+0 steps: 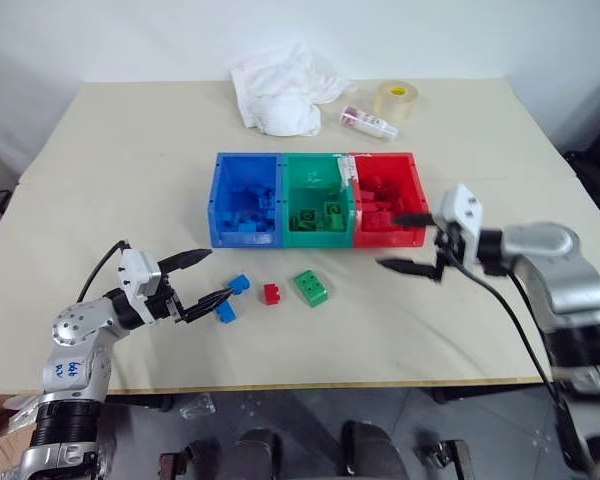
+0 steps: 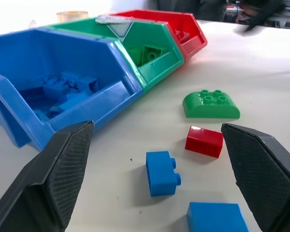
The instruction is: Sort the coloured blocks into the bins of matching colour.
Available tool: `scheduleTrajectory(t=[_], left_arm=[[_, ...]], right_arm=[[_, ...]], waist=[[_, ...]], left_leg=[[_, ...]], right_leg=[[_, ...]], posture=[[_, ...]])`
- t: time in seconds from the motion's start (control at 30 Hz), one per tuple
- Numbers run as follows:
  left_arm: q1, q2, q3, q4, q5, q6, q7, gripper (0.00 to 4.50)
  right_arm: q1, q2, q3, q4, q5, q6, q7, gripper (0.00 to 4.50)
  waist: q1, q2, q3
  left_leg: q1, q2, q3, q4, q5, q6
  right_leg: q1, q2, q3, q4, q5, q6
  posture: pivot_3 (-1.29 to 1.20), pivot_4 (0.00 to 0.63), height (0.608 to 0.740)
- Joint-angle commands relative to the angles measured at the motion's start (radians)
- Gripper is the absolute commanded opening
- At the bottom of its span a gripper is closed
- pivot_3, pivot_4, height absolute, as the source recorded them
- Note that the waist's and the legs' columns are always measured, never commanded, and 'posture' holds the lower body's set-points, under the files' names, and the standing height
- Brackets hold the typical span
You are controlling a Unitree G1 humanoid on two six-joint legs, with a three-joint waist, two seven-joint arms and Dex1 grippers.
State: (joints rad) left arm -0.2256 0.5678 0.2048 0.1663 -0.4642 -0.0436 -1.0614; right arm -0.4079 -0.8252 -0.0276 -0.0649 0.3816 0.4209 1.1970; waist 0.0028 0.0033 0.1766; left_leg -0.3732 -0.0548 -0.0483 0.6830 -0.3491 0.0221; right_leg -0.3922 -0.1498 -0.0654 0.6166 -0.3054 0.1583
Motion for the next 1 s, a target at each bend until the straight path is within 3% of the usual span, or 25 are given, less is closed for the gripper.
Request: scheduleTrajectory(t=[0.03, 0.2, 0.43, 0.7, 1.0], left_arm=[[0.011, 0.011, 0.013, 0.005, -0.003, -0.022, -0.02, 4.5], [0.02, 0.016, 0.02, 0.017, -0.004, -0.026, -0.036, 4.5], [0.004, 0.015, 0.014, 0.026, -0.002, -0.03, -0.047, 4.5], [0.017, 0.023, 0.028, -0.002, -0.006, -0.022, -0.038, 4.5], [0.102, 0.021, 0.054, -0.093, -0.02, -0.001, 0.009, 4.5]], right_arm=[[0.166, -0.083, -0.132, -0.151, 0.067, 0.062, 0.013, 4.47], [0.316, -0.121, -0.221, -0.207, 0.089, 0.084, -0.007, 4.47], [0.244, -0.068, -0.116, -0.236, 0.083, 0.092, -0.06, 4.47], [0.027, 0.177, 0.19, -0.158, -0.065, 0.091, -0.223, 4.47], [-0.114, 0.422, 0.328, 0.067, -0.203, 0.01, -0.349, 4.47]], waist=[[0.005, 0.0, 0.0], [0.01, 0.0, 0.0], [0.011, 0.0, 0.0], [-0.002, 0.0, 0.0], [-0.007, 0.0, 0.0]], left_leg=[[0.0, 0.0, 0.0, 0.0, 0.0, 0.0], [0.001, 0.001, 0.004, 0.0, 0.0, 0.0], [0.001, 0.002, 0.004, 0.0, 0.0, 0.0], [0.001, 0.002, 0.003, 0.0, 0.0, 0.0], [0.001, 0.0, 0.0, -0.001, 0.0, 0.0]], right_leg=[[0.0, 0.0, 0.0, 0.0, 0.0, 0.0], [0.001, 0.0, 0.001, -0.003, 0.0, 0.0], [0.001, 0.001, 0.001, -0.004, 0.0, 0.0], [0.0, 0.001, 0.001, -0.003, 0.0, 0.0], [-0.001, 0.0, 0.001, 0.002, 0.0, 0.0]], posture=[[0.0, 0.15, 0.74], [0.0, 0.15, 0.74], [0.0, 0.15, 0.74], [0.0, 0.15, 0.74], [0.0, 0.15, 0.74]])
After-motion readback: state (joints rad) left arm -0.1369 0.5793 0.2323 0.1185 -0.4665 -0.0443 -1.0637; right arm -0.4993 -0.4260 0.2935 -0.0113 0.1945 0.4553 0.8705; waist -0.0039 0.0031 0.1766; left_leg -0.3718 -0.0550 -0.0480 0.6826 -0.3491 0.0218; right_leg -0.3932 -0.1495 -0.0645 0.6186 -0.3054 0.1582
